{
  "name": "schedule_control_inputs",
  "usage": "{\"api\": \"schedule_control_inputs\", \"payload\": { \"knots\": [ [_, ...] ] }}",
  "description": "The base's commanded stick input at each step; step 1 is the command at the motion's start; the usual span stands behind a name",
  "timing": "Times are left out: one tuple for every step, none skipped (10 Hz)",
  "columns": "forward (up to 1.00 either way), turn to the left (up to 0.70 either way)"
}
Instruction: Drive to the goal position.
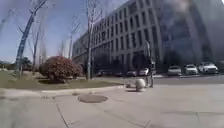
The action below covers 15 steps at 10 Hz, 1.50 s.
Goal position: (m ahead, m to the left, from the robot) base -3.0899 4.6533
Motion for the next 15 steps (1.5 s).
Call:
{"api": "schedule_control_inputs", "payload": {
  "knots": [
    [0.70,0.00],
    [0.70,0.00],
    [0.70,-0.22],
    [0.70,-0.26],
    [0.70,-0.10],
    [0.70,0.00],
    [0.70,-0.10],
    [0.70,-0.28],
    [0.70,-0.35],
    [0.70,-0.35],
    [0.70,-0.35],
    [0.70,-0.35],
    [0.70,-0.35],
    [0.70,-0.35],
    [0.70,-0.35]
  ]
}}
